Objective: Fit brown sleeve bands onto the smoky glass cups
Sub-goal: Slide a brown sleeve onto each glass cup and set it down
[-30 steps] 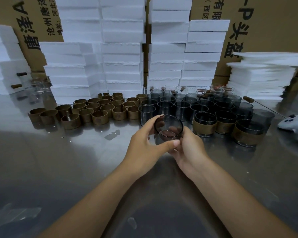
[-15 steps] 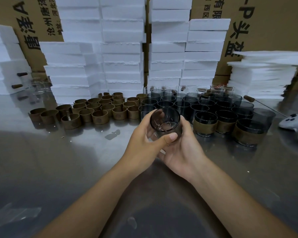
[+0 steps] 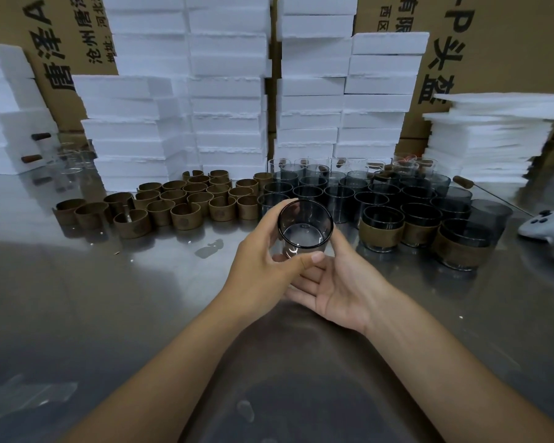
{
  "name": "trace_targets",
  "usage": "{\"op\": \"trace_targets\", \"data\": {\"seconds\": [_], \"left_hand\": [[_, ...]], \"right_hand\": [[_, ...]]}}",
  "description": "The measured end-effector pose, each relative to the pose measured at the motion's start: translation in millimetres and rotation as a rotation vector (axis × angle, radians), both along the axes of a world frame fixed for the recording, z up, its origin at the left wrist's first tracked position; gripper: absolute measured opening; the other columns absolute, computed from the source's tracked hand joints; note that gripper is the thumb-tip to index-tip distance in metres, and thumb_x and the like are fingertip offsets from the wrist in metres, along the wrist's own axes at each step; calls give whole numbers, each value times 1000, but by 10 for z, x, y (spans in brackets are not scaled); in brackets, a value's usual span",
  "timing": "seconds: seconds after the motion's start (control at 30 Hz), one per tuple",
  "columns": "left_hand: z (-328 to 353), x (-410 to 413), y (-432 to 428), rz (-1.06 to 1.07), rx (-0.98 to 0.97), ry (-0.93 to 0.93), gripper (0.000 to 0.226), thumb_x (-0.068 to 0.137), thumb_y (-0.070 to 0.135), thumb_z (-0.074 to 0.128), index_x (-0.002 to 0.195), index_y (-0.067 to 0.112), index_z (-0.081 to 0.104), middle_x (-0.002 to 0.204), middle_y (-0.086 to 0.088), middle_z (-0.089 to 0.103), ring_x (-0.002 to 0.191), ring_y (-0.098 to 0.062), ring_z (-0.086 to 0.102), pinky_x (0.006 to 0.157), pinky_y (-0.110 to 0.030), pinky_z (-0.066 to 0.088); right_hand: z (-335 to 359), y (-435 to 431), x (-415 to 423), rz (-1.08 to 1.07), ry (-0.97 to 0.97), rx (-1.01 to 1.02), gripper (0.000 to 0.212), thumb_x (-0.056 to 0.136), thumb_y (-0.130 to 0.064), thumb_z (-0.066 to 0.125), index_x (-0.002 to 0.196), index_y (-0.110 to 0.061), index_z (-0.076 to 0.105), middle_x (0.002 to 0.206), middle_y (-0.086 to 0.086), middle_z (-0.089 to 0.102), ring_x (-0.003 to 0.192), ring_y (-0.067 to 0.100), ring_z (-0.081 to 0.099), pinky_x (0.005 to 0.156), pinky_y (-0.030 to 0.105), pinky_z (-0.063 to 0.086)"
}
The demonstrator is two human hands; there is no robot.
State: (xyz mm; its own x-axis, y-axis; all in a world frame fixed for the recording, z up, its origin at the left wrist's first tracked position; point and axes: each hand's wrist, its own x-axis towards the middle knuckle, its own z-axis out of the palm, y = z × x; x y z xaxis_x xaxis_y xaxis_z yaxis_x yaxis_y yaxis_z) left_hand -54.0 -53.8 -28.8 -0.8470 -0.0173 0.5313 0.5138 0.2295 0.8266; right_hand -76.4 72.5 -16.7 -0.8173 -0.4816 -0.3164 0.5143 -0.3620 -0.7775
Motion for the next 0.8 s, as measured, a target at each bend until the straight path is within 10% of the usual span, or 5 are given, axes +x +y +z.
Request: {"op": "trace_targets", "data": {"seconds": [0.13,0.4,0.8], "left_hand": [[-2,-17,-18,40,-71,31,67,76,6,78,134,23,49,125,18,60,121,6,50,97,-7,35],[-27,-22,12,41,-72,30,66,71,20,78,127,38,48,122,25,60,121,3,51,100,-12,36],[36,23,96,-15,73,-6,49,73,19,75,112,41,55,110,26,66,109,6,59,88,-8,42]], "right_hand": [[7,4,-31,-84,18,34,53,90,-57,49,99,-8,67,80,5,75,94,18,67,90,45,50],[34,4,-48,-266,64,-133,19,97,-21,54,91,-7,65,68,3,73,57,10,69,55,22,56],[43,-62,53,-79,103,-255,49,97,-53,37,118,-20,65,114,5,71,115,18,63,84,34,53]]}}
